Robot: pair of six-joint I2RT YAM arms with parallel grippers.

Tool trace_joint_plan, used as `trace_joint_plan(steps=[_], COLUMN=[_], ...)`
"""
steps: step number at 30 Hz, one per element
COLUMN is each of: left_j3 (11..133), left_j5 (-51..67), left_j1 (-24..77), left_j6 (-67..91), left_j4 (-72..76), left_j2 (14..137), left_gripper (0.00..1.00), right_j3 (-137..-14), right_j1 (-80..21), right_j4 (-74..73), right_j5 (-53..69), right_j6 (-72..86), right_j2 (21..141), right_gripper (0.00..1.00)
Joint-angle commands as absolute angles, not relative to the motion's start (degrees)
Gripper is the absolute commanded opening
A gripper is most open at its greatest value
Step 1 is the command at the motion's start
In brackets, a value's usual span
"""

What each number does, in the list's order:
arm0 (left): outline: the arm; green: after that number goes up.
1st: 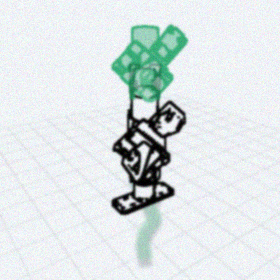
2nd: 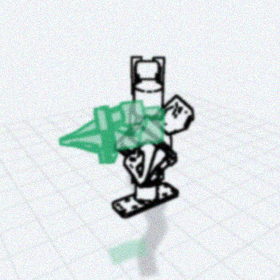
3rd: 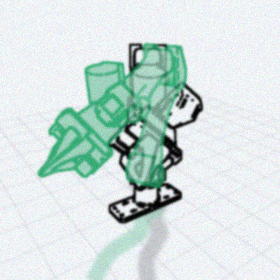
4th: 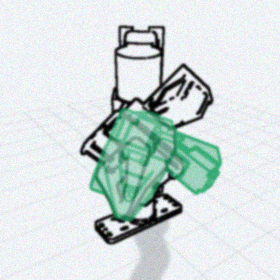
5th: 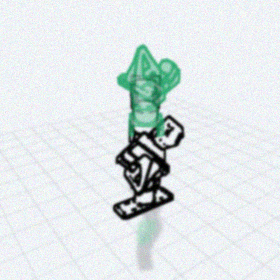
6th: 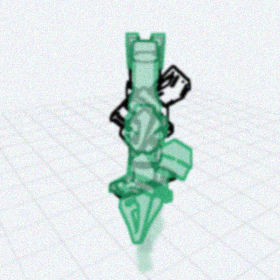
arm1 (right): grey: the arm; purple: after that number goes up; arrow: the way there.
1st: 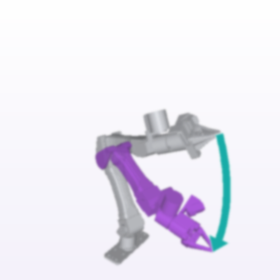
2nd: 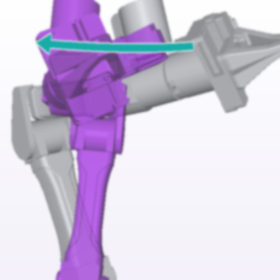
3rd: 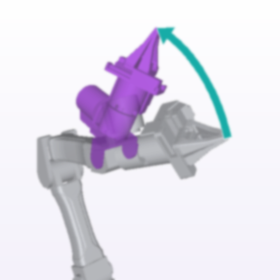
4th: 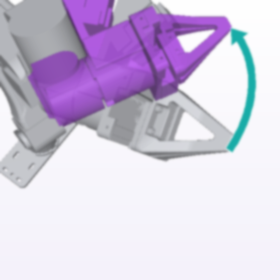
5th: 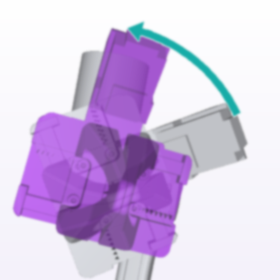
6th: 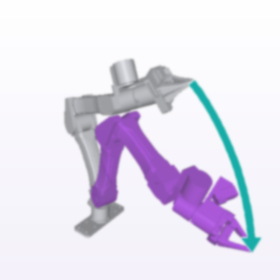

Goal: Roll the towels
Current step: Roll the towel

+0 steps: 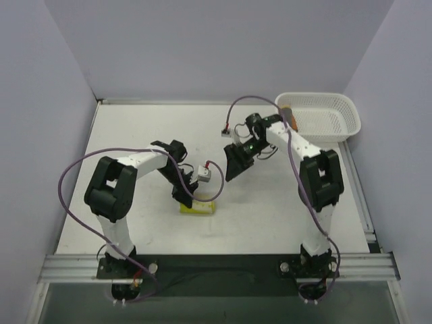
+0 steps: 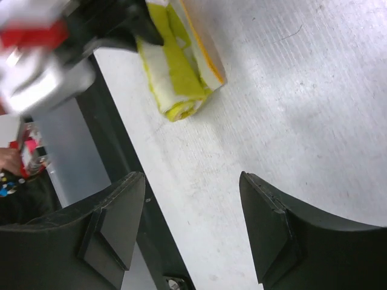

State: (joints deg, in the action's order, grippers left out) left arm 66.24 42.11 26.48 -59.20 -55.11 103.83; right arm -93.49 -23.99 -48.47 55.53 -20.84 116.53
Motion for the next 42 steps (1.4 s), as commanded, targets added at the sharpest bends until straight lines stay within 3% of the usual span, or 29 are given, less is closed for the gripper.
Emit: trace_joint_plan(steps=[1,5,13,20,27,35,42], left_j3=[75.9,86.3,96.8,99.7,101.3,101.3,101.2], left_j5=[48.9,50.8,48.9,48.7,48.8,49.0,49.3], left_j1=[23.1,18.0,16.3,16.3,16.2,15.9,15.2], left_j6=[-63.9,-64.4,-62.8,-64.2,-64.9,-65.0,-63.1], left_j4=[-69.6,-75.8,-79.0,-83.0,-84.7,-84.9,-84.6], left_j2=[113.6,127.0,136.7,141.1,142.5,142.4,142.6], left_gripper=[0.11,0.14,0.19,0.26,0.29,0.30,0.38], right_j3=[-87.9,-80.8,-74.4,-73.5,-69.1,-66.0,-65.9], right_j1=[-24.6,-25.0,-34.7,-51.6,-59.2,-59.2,-57.2], right_j4=[-46.3,-41.6,-35.3,-25.9,-10.4,-0.5,-4.0], right_j5=[49.5,46.4,35.4,14.1,4.8,3.9,9.8], right_j6=[-19.7,-18.6,-19.5,-25.8,-34.6,-40.3,-38.7], right_j2=[107.2,99.7,89.8,92.7,98.6,105.9,109.5], right_gripper=[0.63,0.60,0.57,0.66,0.68,0.67,0.49])
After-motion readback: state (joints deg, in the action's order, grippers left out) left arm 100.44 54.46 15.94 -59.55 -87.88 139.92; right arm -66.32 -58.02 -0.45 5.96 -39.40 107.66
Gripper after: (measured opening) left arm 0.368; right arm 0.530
